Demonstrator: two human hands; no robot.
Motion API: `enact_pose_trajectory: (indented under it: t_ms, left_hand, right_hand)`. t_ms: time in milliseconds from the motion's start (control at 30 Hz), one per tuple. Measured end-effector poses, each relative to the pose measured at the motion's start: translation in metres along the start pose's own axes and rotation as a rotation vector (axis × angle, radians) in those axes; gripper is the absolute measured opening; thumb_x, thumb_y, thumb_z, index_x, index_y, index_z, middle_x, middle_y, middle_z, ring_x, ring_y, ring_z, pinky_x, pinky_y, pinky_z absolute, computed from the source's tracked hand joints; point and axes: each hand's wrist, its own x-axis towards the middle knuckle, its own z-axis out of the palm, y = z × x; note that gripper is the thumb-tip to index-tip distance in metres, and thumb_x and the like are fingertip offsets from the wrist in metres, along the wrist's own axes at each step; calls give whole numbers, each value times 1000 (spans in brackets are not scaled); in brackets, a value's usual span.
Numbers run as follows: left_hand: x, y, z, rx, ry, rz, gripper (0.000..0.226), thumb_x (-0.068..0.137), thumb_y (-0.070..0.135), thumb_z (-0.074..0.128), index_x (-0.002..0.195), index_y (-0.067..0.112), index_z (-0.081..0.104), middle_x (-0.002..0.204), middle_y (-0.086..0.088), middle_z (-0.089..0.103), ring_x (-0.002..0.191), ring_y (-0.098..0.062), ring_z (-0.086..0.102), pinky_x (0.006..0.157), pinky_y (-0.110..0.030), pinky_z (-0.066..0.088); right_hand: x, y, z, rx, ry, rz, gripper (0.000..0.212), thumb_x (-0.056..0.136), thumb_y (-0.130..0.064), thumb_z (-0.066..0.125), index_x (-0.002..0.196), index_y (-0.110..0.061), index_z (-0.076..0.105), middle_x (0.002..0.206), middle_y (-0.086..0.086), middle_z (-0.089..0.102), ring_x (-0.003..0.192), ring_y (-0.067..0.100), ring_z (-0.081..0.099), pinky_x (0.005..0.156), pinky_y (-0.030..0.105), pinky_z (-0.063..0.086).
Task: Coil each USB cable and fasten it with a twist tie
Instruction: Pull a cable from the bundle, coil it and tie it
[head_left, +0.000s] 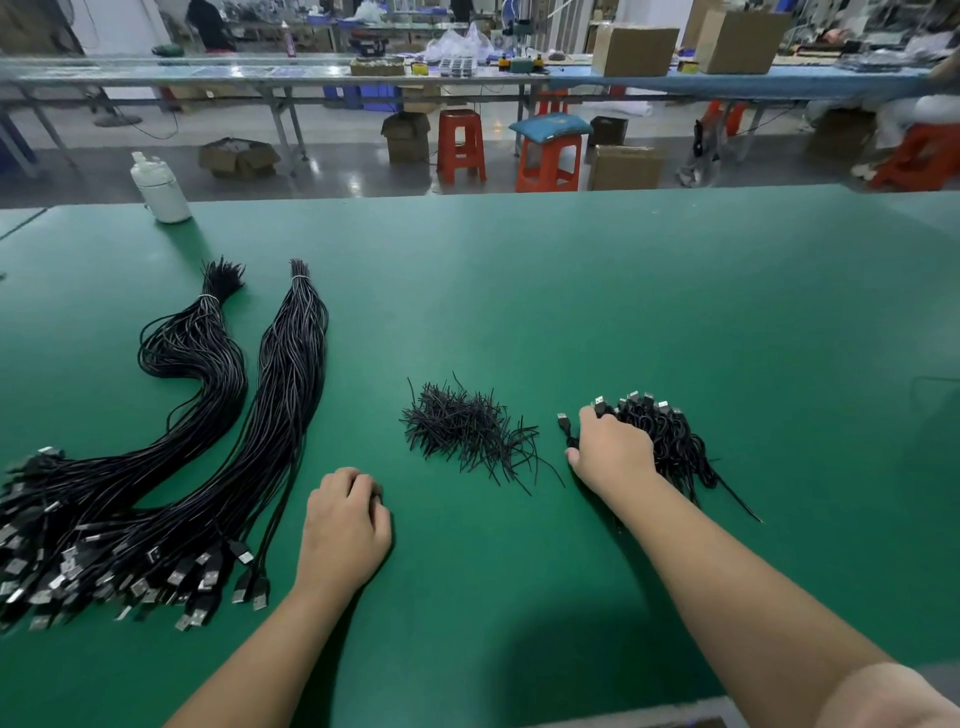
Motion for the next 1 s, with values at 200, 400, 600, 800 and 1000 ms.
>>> enact_pose_trajectory:
  t_ms: [200,400,600,800,1000]
  left_hand:
    - [-1,0,-1,1,-1,-1,7,79,11,66,86,11,66,91,-2,56,88,-21,51,77,-37,43]
    - [-1,2,-2,-8,4,5,6,79,11,64,85,10,66,92,-3,57,89,-22,52,77,-38,44]
    - [0,2,-1,2,9,-1,7,80,13,60,84,10,66,90,-3,57,86,-24,52,75,-38,44]
    - [-1,2,-2,52,24,-44,5,77,11,65,82,10,66,90,-5,57,84,-24,50,73,-38,41]
    - [-3,2,-5,73,3,-40,7,76,11,68,84,11,67,92,-6,57,87,-26,50,74,-39,41]
  right_hand:
    - [-3,1,11,53,15,-73,38,95,-8,50,130,-16,40,81,1,46,53,15,42,44,28,29]
    - [1,19,16,45,12,-30,35,93,-1,48,126,-13,46,84,1,49,56,16,45,45,29,31]
    - [-2,15,10,74,132,-2,24,104,-35,43,97,-14,51,81,-4,52,60,18,54,52,29,45]
    - [-53,-66,23,671,133,-33,32,103,-39,42,79,-23,55,71,-7,58,60,11,55,55,33,50]
    - [-94,-94,61,715,208,-150,20,102,-33,46,89,-23,57,85,-12,50,81,8,49,74,25,44]
